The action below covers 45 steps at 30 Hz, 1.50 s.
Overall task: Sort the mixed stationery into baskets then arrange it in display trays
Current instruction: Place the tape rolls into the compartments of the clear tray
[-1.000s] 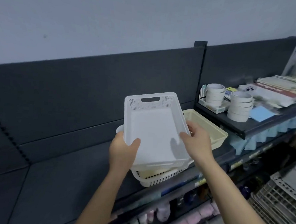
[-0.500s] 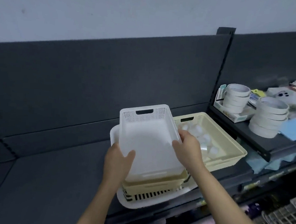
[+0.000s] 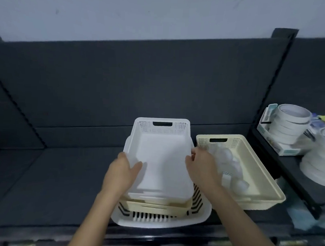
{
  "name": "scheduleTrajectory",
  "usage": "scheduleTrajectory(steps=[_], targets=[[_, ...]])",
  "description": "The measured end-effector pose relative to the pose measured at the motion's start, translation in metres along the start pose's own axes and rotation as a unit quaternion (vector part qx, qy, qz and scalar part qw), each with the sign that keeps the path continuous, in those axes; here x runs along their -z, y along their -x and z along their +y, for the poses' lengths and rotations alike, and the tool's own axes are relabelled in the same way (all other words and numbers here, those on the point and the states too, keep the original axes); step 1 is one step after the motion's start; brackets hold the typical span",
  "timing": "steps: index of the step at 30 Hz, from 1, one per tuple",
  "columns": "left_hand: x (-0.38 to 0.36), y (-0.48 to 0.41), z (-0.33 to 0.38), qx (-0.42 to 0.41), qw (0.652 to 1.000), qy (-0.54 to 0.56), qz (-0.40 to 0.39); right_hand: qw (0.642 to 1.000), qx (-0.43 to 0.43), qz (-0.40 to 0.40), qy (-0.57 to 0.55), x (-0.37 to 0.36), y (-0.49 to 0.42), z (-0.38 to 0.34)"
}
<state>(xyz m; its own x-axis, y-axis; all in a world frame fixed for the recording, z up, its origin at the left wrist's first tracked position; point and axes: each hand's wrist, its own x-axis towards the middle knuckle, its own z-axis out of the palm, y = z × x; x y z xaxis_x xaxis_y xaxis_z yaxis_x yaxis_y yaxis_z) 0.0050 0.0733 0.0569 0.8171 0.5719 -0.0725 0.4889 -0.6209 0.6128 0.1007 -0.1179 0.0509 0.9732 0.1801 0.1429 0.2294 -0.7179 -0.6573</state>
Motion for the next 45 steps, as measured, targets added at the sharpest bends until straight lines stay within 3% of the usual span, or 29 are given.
scheduleTrajectory(steps=[4, 10, 14, 18, 24, 29, 32, 35, 41, 45], targets=[[-0.018, 0.028, 0.031, -0.028, 0.984, -0.121, 0.127, 0.996, 0.065, -0.050, -0.023, 0.019, -0.005, 0.015], [-0.065, 0.058, 0.094, -0.146, 0.974, 0.011, 0.174, 0.995, 0.073, -0.046, -0.047, 0.061, -0.013, 0.073], [-0.108, 0.075, 0.147, -0.198, 0.968, 0.101, 0.117, 0.996, 0.068, -0.014, 0.049, 0.090, -0.023, 0.122], [-0.157, 0.071, 0.176, -0.158, 0.982, 0.107, 0.004, 0.997, 0.026, -0.027, 0.070, 0.105, -0.030, 0.155], [-0.179, 0.038, 0.173, -0.106, 0.993, 0.053, -0.022, 0.996, -0.006, -0.076, 0.051, 0.107, -0.036, 0.175], [-0.181, 0.023, 0.168, -0.066, 0.983, 0.171, -0.021, 0.996, -0.052, -0.065, 0.015, 0.101, -0.047, 0.183], [-0.177, 0.020, 0.169, -0.026, 0.967, 0.246, -0.068, 0.992, -0.088, -0.087, 0.006, 0.098, -0.053, 0.188], [-0.177, 0.014, 0.172, 0.014, 0.964, 0.244, -0.101, 0.991, -0.103, -0.080, -0.007, 0.095, -0.057, 0.190], [-0.187, 0.015, 0.178, 0.046, 0.970, 0.230, -0.068, 0.992, -0.109, -0.068, -0.006, 0.095, -0.059, 0.186], [-0.188, 0.024, 0.177, -0.004, 0.992, 0.126, -0.022, 0.995, -0.071, -0.029, 0.062, 0.110, -0.058, 0.181]])
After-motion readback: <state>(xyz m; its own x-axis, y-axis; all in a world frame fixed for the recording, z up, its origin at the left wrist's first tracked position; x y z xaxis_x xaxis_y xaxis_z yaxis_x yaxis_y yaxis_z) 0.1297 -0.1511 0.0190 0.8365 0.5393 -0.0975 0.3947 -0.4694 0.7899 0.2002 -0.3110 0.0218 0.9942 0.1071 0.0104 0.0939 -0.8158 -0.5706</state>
